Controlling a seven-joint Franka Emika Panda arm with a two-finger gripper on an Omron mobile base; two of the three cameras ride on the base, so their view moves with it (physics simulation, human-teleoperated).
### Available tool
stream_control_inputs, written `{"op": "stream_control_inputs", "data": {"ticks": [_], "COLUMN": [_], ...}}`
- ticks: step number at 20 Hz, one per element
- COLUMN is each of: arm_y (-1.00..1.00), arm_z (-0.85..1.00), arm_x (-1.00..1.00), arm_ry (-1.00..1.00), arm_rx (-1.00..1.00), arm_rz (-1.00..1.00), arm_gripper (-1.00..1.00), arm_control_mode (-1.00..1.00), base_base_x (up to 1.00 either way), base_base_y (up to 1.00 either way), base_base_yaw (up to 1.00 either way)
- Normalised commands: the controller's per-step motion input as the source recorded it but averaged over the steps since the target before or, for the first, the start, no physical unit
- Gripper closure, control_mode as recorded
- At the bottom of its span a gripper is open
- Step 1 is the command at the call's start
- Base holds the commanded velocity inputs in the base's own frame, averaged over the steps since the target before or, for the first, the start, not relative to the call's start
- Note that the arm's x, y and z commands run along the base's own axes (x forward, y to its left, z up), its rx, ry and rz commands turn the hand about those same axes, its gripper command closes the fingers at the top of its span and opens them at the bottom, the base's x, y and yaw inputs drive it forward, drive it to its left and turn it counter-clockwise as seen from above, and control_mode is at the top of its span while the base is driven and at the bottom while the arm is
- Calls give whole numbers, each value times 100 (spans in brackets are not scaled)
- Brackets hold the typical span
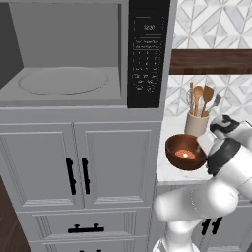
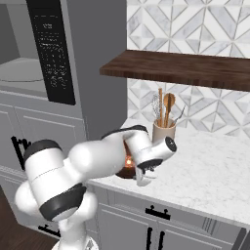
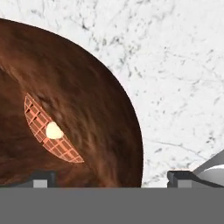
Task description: Open the microwave, place the bowl with waffle inside the microwave, then close the microwave door and turn it on.
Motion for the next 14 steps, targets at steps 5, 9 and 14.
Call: {"op": "stream_control_inputs", "data": {"ticks": [5,9,14], "arm_y": [4,4,3], "arm_z": [-36,-14,7], "arm_x": [6,-1,-35], "arm_ry": [12,3,0], "arm_rx": [-5,-1,0], "arm_rz": [0,0,0], "arm_gripper": [100,100,100], "arm_control_mode": [-100,-100,-100], "base_base_x": [0,0,0], "base_base_y": [0,0,0], "base_base_yaw": [0,0,0]}}
